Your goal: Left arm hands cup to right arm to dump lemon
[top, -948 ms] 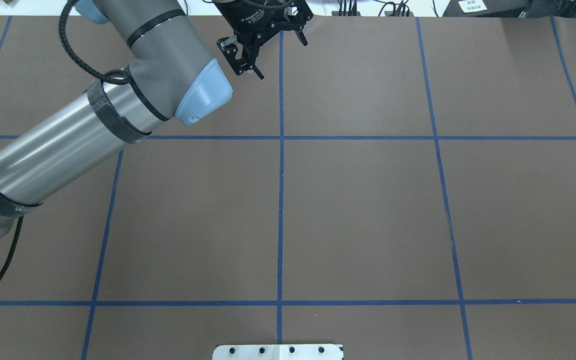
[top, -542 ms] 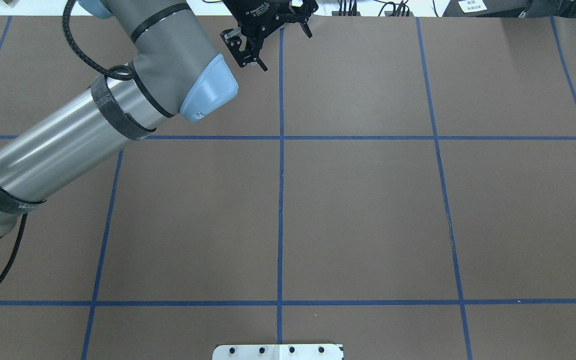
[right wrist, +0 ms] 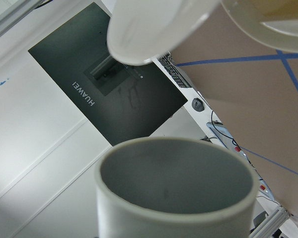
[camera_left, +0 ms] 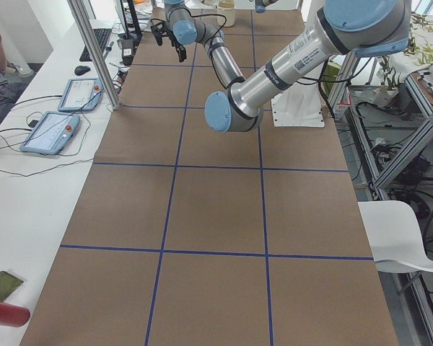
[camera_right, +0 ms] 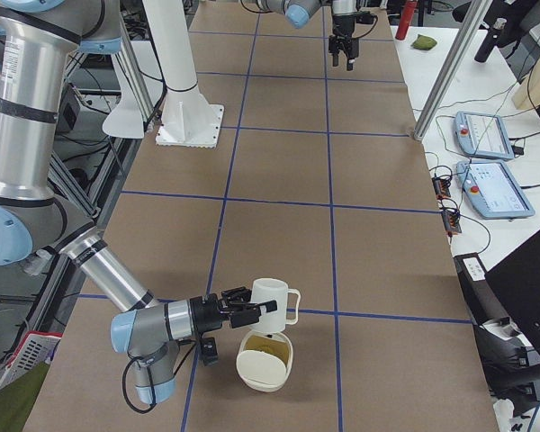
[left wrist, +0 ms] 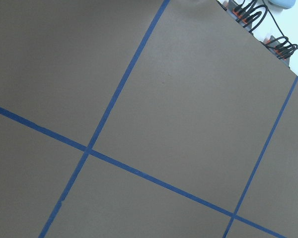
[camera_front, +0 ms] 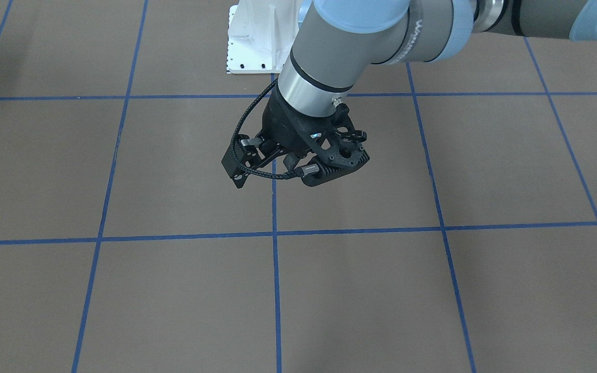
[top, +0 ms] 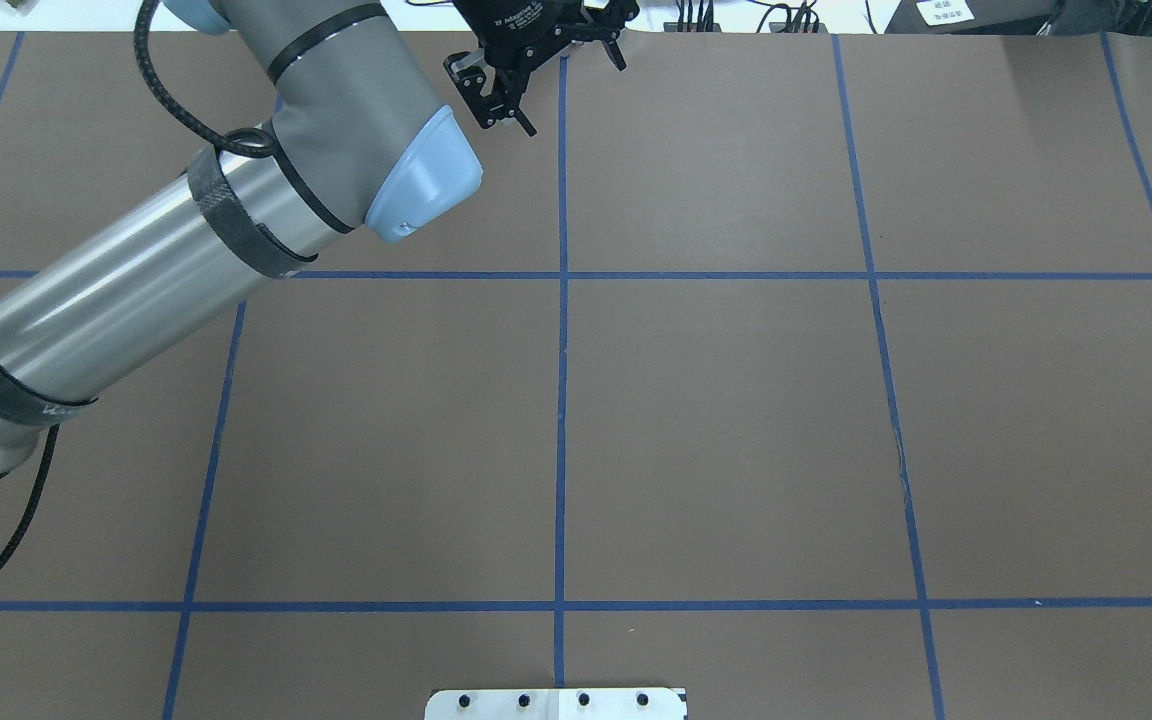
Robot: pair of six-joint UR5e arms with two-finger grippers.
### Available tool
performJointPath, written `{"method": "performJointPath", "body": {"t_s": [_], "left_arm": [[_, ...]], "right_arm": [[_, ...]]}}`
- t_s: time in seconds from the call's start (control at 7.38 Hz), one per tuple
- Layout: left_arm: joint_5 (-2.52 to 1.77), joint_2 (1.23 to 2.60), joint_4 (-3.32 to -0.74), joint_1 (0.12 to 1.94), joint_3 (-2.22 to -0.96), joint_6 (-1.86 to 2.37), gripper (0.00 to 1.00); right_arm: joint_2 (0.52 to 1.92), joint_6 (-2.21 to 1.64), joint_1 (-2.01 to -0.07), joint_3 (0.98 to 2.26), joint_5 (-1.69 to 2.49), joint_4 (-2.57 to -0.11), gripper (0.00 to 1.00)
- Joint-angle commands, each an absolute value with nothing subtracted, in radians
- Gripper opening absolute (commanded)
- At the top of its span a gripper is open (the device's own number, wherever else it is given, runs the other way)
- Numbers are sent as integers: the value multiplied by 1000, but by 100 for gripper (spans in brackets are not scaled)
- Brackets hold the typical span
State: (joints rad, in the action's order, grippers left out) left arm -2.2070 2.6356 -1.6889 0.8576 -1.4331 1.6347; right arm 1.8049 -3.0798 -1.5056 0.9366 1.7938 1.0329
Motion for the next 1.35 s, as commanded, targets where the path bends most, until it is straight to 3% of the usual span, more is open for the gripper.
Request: {"method": "performJointPath", "body": {"t_s": [0.0, 1.22], "left_arm": [[-2206, 2637, -1689, 856, -1428, 1631, 100], [-2204, 2632, -1692, 847, -1408, 1629, 100]], "right_arm": [[1799, -3041, -1506, 943, 1799, 1042, 46], [1801, -2124, -1505, 947, 1900, 1057, 47]]}}
